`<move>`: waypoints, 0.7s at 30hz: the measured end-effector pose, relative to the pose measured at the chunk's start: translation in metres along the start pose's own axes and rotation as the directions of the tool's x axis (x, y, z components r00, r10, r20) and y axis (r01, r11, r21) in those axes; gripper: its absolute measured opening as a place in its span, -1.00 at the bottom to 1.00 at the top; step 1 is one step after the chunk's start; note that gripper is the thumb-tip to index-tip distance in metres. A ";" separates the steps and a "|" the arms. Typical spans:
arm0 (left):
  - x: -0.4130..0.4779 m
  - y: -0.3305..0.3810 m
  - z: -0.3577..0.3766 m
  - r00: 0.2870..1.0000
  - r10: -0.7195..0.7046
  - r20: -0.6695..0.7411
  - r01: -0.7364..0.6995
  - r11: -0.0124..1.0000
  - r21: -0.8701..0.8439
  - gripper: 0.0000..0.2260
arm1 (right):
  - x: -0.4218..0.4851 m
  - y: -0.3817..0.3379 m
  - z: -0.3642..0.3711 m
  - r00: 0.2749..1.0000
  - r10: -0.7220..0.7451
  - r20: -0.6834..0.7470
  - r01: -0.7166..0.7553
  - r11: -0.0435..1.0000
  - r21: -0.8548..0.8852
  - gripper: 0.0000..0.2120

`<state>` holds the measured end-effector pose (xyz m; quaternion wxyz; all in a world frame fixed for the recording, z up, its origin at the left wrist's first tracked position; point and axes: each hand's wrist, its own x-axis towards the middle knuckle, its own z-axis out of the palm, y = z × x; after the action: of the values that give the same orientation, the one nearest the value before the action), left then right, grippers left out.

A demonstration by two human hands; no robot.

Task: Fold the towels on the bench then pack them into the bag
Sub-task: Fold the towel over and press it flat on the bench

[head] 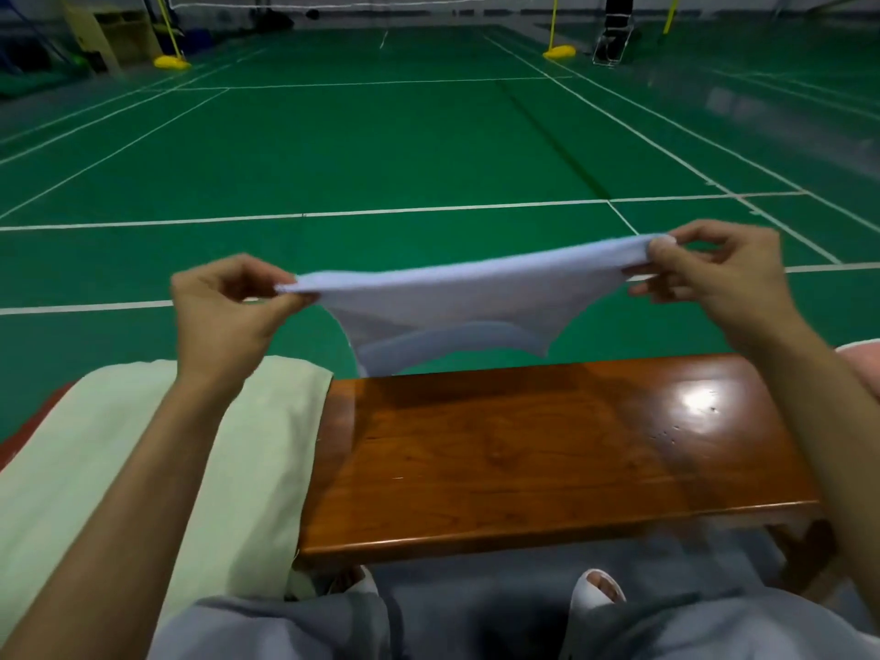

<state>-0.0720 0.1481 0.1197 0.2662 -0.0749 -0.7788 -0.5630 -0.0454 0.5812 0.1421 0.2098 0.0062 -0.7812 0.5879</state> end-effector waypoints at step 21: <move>-0.123 -0.061 -0.015 0.478 -0.627 0.615 0.327 0.777 0.538 -0.85 | -0.123 0.108 -0.016 0.638 0.561 0.528 -0.175 0.773 -0.609 -0.89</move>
<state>0.0121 0.1353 0.0106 -0.2532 -0.0344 -0.8891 -0.3797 0.0442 0.6004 0.0053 -0.2297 0.0015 -0.9090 0.3477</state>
